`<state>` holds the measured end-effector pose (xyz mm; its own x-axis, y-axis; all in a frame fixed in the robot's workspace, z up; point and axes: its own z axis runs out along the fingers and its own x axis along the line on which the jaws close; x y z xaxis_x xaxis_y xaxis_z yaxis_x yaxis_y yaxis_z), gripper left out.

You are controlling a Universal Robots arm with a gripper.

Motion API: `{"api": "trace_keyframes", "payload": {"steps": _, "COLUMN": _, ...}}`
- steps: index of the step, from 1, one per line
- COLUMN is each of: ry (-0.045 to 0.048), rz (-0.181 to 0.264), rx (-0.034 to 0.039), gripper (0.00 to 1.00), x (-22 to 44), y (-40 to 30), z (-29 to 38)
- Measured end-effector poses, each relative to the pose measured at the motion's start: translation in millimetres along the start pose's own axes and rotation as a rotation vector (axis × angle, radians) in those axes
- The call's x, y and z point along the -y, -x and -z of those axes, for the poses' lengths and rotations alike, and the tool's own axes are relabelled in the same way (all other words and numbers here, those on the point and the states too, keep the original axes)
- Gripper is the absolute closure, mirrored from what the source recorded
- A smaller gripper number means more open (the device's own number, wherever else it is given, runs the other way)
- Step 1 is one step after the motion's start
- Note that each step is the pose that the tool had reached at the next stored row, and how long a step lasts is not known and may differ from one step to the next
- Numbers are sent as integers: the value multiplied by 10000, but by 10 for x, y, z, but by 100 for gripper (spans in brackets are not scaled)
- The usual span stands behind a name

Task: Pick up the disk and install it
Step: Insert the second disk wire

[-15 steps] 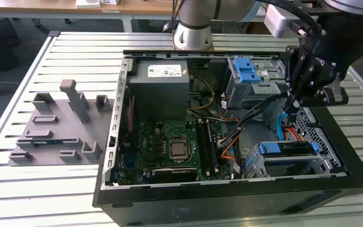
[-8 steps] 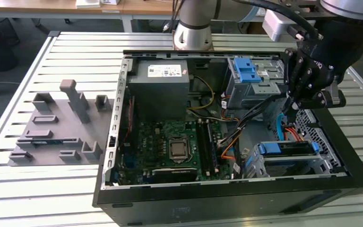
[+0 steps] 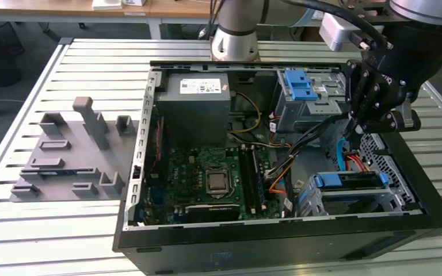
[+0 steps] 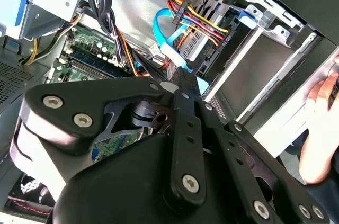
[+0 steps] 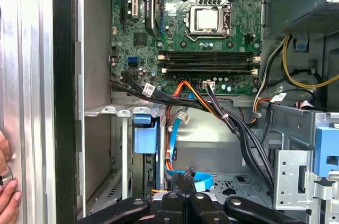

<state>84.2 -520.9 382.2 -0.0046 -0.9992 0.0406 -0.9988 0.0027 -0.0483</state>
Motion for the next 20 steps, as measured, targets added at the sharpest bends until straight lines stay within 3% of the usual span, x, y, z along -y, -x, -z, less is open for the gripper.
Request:
{"api": "trace_keyframes", "payload": {"steps": 8, "ry": 0, "rz": 0, "rx": -3, "gripper": 89, "x": 3, "y": 0, "z": 50}}
{"api": "trace_keyframes", "payload": {"steps": 10, "ry": 0, "rz": 3, "rx": -47, "gripper": 89, "x": 3, "y": 2, "z": 53}}
{"api": "trace_keyframes", "payload": {"steps": 11, "ry": 0, "rz": 4, "rx": -69, "gripper": 83, "x": 3, "y": 3, "z": 51}}
{"api": "trace_keyframes", "payload": {"steps": 14, "ry": -1, "rz": 7, "rx": -147, "gripper": 83, "x": 3, "y": 10, "z": 46}}
{"api": "trace_keyframes", "payload": {"steps": 17, "ry": -1, "rz": 13, "rx": -277, "gripper": 82, "x": 2, "y": 16, "z": 35}}
{"api": "trace_keyframes", "payload": {"steps": 20, "ry": -1, "rz": 14, "rx": -311, "gripper": 75, "x": 2, "y": 20, "z": 20}}
